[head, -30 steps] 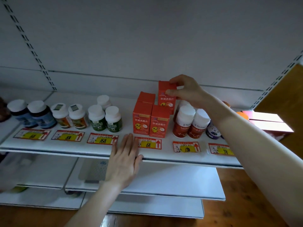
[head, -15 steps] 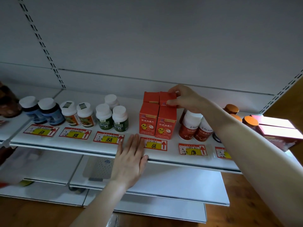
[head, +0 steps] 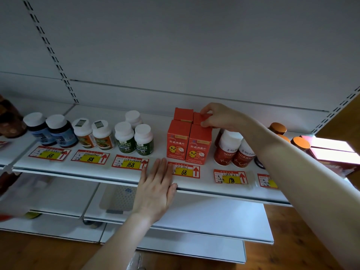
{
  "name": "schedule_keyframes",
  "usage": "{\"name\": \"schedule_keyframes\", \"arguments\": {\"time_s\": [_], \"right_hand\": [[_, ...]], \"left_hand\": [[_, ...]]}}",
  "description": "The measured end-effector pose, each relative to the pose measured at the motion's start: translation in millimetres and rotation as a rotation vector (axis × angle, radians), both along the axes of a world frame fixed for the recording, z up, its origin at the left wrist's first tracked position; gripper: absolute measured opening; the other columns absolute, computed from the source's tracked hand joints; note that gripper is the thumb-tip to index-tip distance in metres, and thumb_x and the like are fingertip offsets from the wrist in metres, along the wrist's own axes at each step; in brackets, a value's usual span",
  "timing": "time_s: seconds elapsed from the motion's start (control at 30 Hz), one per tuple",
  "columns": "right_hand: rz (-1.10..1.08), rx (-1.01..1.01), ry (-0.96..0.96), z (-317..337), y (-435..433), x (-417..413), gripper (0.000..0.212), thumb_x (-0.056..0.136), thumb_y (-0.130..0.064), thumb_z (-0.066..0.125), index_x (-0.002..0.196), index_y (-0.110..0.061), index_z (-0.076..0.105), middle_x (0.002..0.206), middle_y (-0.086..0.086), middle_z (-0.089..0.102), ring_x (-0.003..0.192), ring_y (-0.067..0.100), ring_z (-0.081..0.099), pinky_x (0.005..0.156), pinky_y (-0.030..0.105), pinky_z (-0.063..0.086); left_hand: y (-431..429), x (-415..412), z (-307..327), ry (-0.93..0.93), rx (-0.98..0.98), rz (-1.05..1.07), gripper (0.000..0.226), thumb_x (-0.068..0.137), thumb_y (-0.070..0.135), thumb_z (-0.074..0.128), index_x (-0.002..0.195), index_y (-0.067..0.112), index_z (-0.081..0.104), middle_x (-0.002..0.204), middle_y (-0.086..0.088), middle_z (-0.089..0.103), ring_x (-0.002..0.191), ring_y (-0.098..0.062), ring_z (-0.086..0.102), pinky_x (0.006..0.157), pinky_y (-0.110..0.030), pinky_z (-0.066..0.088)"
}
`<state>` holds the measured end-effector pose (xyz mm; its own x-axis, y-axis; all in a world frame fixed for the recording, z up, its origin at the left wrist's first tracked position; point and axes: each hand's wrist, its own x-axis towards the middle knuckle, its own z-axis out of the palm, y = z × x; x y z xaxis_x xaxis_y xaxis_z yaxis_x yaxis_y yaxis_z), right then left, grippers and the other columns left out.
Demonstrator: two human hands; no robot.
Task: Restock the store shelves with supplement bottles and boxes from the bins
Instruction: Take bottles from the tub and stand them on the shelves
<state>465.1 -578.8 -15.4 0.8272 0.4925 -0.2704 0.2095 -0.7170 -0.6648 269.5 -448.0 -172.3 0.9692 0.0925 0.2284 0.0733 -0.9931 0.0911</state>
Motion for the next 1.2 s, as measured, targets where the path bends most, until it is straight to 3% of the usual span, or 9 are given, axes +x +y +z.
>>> {"name": "schedule_keyframes", "arguments": {"time_s": [0.17, 0.27, 0.4, 0.53, 0.67, 0.8, 0.93, 1.07, 1.2], "right_hand": [[0.033, -0.04, -0.071, 2.6, 0.1, -2.5, 0.045, 0.085, -0.006, 0.061, 0.128, -0.008, 0.047, 0.132, 0.008, 0.045, 0.118, 0.021, 0.046, 0.091, 0.027, 0.041], [0.062, -0.089, -0.143, 3.0, 0.8, -4.2, 0.045, 0.086, -0.009, 0.06, 0.128, -0.008, 0.047, 0.132, 0.007, 0.045, 0.118, 0.021, 0.046, 0.086, 0.027, 0.039], [0.083, -0.146, -0.275, 0.8, 2.1, -6.3, 0.043, 0.087, -0.016, 0.059, 0.128, -0.008, 0.048, 0.133, 0.008, 0.046, 0.12, 0.022, 0.045, 0.088, 0.026, 0.036], [0.044, -0.076, -0.38, 0.7, 3.5, -14.3, 0.038, 0.092, -0.017, 0.049, 0.129, -0.01, 0.048, 0.138, 0.006, 0.045, 0.126, 0.021, 0.042, 0.093, 0.025, 0.034], [0.051, 0.016, -0.462, -0.3, 9.1, -26.7, 0.031, 0.094, -0.018, 0.046, 0.123, -0.013, 0.054, 0.133, 0.004, 0.05, 0.122, 0.019, 0.046, 0.086, 0.019, 0.031], [0.096, 0.077, -0.54, 0.7, 21.0, -41.2, 0.027, 0.094, -0.016, 0.047, 0.119, -0.011, 0.057, 0.127, 0.004, 0.056, 0.117, 0.018, 0.05, 0.084, 0.015, 0.031], [0.158, 0.127, -0.597, 3.9, 52.1, -61.2, 0.028, 0.093, -0.014, 0.048, 0.118, -0.009, 0.059, 0.125, 0.005, 0.059, 0.117, 0.018, 0.051, 0.083, 0.009, 0.027], [0.233, 0.135, -0.571, 6.4, 105.4, -94.8, 0.028, 0.093, -0.013, 0.048, 0.119, -0.009, 0.058, 0.128, 0.005, 0.057, 0.121, 0.02, 0.05, 0.093, 0.017, 0.031], [0.303, 0.144, -0.567, 8.0, 167.7, -143.4, 0.03, 0.093, -0.016, 0.047, 0.122, -0.011, 0.056, 0.13, 0.006, 0.056, 0.122, 0.021, 0.048, 0.093, 0.019, 0.031]], "left_hand": [[-0.1, 1.0, 0.1, 0.021, 0.017, 0.003, 0.062, 0.099, 0.043, 0.01, 0.13, 0.007, 0.049, 0.133, -0.015, 0.053, 0.13, -0.027, 0.031, 0.111, -0.044, 0.007], [-0.8, 0.5, 0.8, 0.036, 0.034, 0.013, 0.064, 0.099, 0.043, 0.009, 0.128, 0.007, 0.053, 0.132, -0.014, 0.054, 0.128, -0.031, 0.042, 0.108, -0.045, 0.014], [-1.6, -0.6, 3.7, 0.048, 0.037, 0.028, 0.065, 0.099, 0.043, 0.008, 0.127, 0.006, 0.054, 0.131, -0.014, 0.055, 0.124, -0.032, 0.049, 0.107, -0.046, 0.014], [-3.0, -1.2, 7.6, 0.059, 0.03, 0.029, 0.066, 0.099, 0.042, 0.007, 0.126, 0.005, 0.055, 0.129, -0.015, 0.056, 0.122, -0.032, 0.051, 0.106, -0.045, 0.015], [-2.7, -4.7, 14.1, 0.037, 0.005, 0.01, 0.067, 0.099, 0.043, 0.006, 0.125, 0.006, 0.056, 0.13, -0.013, 0.056, 0.126, -0.028, 0.048, 0.106, -0.043, 0.015], [-3.2, -15.1, 30.7, -0.117, -0.035, -0.032, 0.061, 0.099, 0.043, 0.013, 0.123, 0.01, 0.058, 0.131, -0.01, 0.055, 0.128, -0.022, 0.035, 0.108, -0.042, 0.02], [9.5, -39.1, 47.7, -0.147, -0.002, -0.029, 0.061, 0.099, 0.042, 0.013, 0.12, 0.01, 0.061, 0.126, -0.009, 0.06, 0.122, -0.025, 0.05, 0.104, -0.044, 0.033], [43.5, -75.3, 57.4, -0.131, 0.0, 0.037, 0.061, 0.099, 0.041, 0.014, 0.12, 0.009, 0.061, 0.125, -0.01, 0.061, 0.119, -0.025, 0.055, 0.101, -0.046, 0.036], [94.0, -125.2, 62.5, -0.165, 0.016, 0.103, 0.055, 0.097, 0.039, 0.024, 0.117, 0.006, 0.063, 0.121, -0.012, 0.063, 0.115, -0.027, 0.057, 0.098, -0.047, 0.04]]}}
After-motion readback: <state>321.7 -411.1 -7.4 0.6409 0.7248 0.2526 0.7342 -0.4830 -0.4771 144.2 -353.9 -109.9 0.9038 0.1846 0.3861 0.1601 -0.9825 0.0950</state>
